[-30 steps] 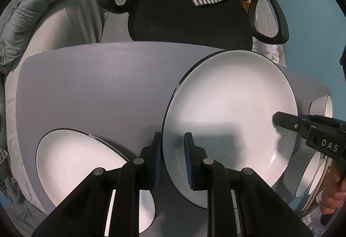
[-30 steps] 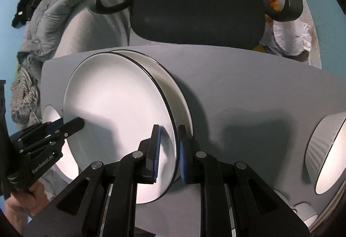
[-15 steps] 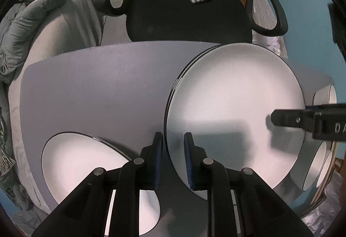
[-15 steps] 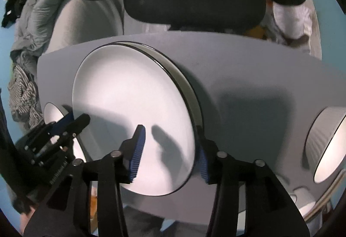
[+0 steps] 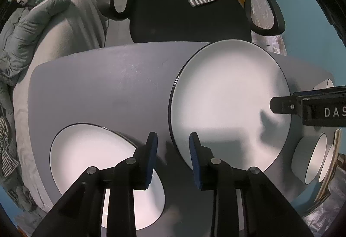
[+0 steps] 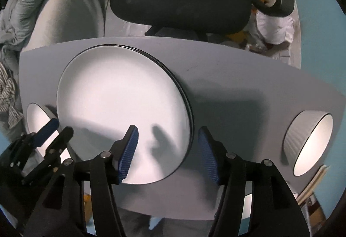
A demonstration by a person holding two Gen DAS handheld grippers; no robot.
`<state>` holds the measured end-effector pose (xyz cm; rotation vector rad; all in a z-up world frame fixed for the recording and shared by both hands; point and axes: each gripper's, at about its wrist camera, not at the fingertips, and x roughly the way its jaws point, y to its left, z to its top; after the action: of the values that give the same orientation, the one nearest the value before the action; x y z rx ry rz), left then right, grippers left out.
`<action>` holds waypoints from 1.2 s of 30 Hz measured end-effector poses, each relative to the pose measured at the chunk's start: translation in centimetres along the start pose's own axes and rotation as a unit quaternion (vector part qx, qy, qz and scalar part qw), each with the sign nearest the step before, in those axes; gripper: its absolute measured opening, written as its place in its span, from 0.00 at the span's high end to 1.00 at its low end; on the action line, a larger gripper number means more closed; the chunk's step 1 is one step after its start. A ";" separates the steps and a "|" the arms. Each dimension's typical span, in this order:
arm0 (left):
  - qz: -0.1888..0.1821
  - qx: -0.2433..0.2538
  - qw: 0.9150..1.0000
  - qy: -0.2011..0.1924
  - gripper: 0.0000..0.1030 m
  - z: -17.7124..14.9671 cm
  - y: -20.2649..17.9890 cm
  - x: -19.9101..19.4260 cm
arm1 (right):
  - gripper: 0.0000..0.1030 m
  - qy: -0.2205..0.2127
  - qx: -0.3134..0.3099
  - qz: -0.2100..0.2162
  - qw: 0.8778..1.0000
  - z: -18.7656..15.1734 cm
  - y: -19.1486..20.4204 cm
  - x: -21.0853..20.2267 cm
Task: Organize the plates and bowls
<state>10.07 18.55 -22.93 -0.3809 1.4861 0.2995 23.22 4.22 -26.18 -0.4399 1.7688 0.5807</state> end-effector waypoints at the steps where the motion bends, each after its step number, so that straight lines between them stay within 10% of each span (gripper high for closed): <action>1: 0.000 -0.001 1.000 -0.002 0.71 -0.1 0.1 -0.2 | 0.43 0.000 -0.002 0.003 1.000 -0.1 0.1 -0.1; 25: 0.009 -0.102 0.994 -0.028 0.31 -7.8 9.3 -5.8 | 0.33 -0.087 -0.205 -0.041 0.974 -5.9 9.6 -4.3; 36: 0.016 -0.176 0.984 -0.019 0.30 -11.5 15.3 -5.2 | 0.33 -0.085 -0.270 -0.029 0.959 -6.6 15.6 -4.0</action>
<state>-7.10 27.74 -19.19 -0.6295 1.4028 0.5957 10.30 12.87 -18.44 -0.7881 1.4127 1.0334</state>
